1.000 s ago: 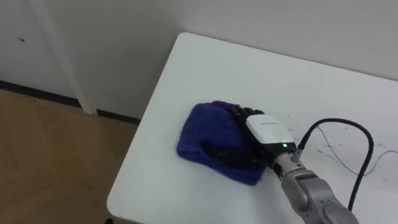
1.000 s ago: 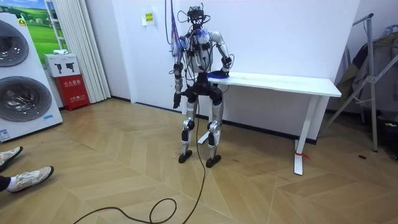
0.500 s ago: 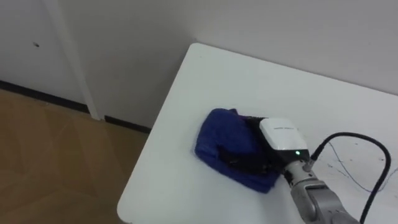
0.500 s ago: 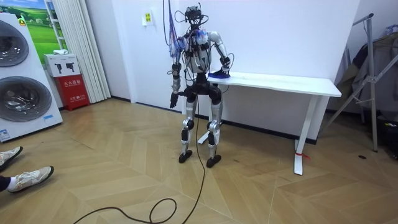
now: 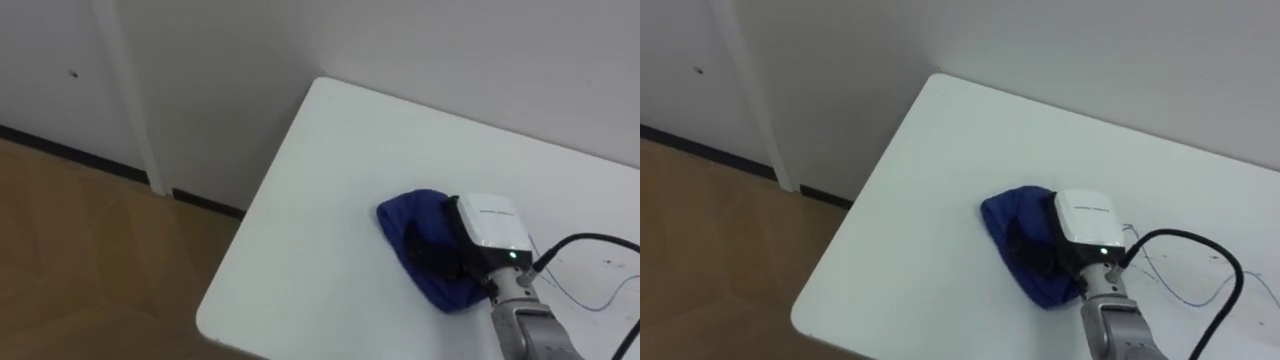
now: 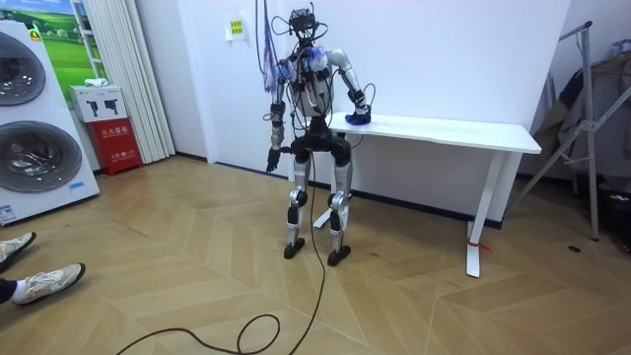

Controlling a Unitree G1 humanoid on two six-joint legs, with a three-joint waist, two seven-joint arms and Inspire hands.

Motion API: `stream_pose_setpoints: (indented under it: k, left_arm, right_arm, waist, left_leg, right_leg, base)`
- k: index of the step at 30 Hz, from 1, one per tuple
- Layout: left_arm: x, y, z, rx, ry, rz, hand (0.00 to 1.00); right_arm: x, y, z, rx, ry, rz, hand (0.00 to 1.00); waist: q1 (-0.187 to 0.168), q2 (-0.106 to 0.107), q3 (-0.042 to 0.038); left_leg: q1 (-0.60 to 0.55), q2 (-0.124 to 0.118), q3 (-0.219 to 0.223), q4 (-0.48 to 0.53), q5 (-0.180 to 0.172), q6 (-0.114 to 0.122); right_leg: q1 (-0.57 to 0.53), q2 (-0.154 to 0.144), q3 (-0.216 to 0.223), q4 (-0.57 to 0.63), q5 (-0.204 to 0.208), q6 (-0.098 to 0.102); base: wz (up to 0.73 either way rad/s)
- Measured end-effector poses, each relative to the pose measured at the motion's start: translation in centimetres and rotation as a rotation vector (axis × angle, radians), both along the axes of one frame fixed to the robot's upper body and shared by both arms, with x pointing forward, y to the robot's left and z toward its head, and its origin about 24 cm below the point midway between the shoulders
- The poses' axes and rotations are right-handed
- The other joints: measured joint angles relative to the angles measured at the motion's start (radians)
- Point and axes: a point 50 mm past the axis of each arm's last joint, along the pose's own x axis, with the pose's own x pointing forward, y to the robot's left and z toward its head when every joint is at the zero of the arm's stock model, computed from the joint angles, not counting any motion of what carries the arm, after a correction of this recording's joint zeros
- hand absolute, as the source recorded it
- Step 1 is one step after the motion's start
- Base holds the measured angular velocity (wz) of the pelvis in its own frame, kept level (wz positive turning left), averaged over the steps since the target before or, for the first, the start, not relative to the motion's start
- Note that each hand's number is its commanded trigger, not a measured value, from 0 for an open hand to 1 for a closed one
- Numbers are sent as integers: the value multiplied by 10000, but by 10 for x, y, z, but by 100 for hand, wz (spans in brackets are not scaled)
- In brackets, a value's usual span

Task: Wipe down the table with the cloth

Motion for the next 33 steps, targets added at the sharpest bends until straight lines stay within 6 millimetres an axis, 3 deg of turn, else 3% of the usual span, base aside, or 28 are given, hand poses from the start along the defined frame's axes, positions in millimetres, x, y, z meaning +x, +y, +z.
stream_pose_setpoints:
  k: [5, 11, 17, 20, 23, 25, 28, 31, 33]
  left_arm:
    - [1, -5, -2, -128, 38, -166, 0]
    - [4, -21, -6, -501, -60, 63, 0]
    - [-2, -25, -8, -781, -66, 800, 0]
    - [-19, -13, -7, -589, 46, 1684, 0]
    - [-41, 8, 0, -68, 162, 2810, 0]
    - [-55, 25, 7, 439, 314, 3143, 0]
    - [-66, 41, 14, 866, 287, 3760, 0]
    - [-67, 52, 20, 1135, 121, 4100, 0]
    - [-67, 52, 20, 1106, 57, 4207, 0]
  right_arm:
    - [5, 3, -5, 688, 309, -725, 100]
    - [35, 25, 9, 1929, 822, -1079, 100]
    - [46, 10, 12, 3587, 1365, -1764, 100]
    - [37, -12, -2, 4941, 1519, -2970, 100]
    - [15, -60, -13, 5233, 1139, -5330, 100]
    - [-22, -110, -21, 4994, 961, -7693, 100]
    - [-69, -157, -21, 4698, 920, -9927, 100]
    - [-101, -177, -22, 4570, 998, -11149, 100]
    - [-107, -180, -22, 4475, 1024, -11359, 100]
  waist:
    - [5, 125, -51]
    - [122, 342, -1]
    - [78, 129, 79]
    - [-160, 16, 77]
    - [-461, -56, 22]
    - [-667, -55, -44]
    - [-666, -29, -136]
    - [-763, -43, -203]
    - [-954, -39, -206]
  left_leg:
    - [-5, -1, -14, 33, 36, 40]
    - [-131, 88, 374, -29, 101, -63]
    - [-368, 79, 556, 22, 146, -48]
    - [-371, 46, 326, 116, 151, -42]
    - [-367, -42, 124, 140, 164, -17]
    - [-367, -98, -40, 181, 170, 4]
    - [-368, -111, 5, 159, 152, 34]
    - [-335, -94, 87, 168, 153, 34]
    - [-296, -88, 131, 172, 152, 35]
  right_leg:
    - [35, -18, -151, 14, 12, 63]
    - [-407, 86, 301, 258, 35, 27]
    - [-786, 77, 483, 380, 51, 8]
    - [-593, 16, 220, 309, 52, 11]
    - [-291, -87, -111, -13, 100, 98]
    - [-168, -161, -364, 13, 100, 100]
    - [-176, -167, -315, 23, 104, 107]
    - [-163, -144, -159, 17, 100, 112]
    - [-159, -140, -158, 20, 100, 113]
  base:
    - [-1]
    - [-22]
    - [-9]
    - [29]
    - [38]
    - [37]
    - [4]
    - [-7]
    - [-8]
